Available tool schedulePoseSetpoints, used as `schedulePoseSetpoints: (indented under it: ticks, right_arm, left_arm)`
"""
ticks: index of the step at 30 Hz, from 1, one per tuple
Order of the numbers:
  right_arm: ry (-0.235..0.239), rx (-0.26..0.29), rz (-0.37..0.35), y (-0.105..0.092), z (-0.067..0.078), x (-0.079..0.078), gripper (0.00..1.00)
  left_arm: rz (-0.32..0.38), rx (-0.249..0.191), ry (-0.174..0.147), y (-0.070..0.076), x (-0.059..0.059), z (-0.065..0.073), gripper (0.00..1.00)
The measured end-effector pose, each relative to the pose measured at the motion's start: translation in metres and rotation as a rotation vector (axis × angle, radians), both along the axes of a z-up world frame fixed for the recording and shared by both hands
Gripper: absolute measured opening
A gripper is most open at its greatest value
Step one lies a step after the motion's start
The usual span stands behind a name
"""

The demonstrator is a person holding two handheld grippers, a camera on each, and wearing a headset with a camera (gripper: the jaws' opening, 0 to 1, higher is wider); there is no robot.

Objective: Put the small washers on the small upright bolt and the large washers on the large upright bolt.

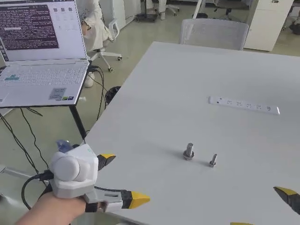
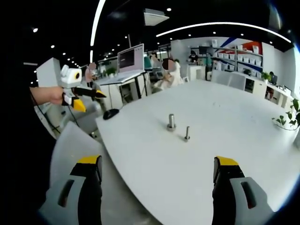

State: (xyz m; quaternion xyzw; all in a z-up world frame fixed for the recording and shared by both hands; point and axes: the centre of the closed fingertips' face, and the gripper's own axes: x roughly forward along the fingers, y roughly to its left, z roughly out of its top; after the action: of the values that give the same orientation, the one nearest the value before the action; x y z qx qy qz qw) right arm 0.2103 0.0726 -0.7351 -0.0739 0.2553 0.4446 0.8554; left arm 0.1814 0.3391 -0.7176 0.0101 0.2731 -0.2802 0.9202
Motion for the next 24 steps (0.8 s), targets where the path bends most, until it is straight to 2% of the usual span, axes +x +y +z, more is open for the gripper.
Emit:
schedulePoseSetpoints:
  ticks: [5, 11, 24]
  right_arm:
    - [0.004, -0.005, -0.010, -0.004, -0.002, 0.001, 1.00]
    - [0.002, -0.004, -0.015, -0.007, -0.002, 0.005, 1.00]
    - [0.010, -0.010, -0.017, -0.013, -0.002, 0.002, 1.00]
  left_arm:
    - [-0.018, 0.012, 0.011, -0.003, 0.000, -0.005, 0.94]
    - [-0.033, 0.020, 0.000, -0.009, 0.003, -0.001, 0.94]
    - [-0.045, 0.022, 0.013, -0.014, 0.003, -0.006, 0.93]
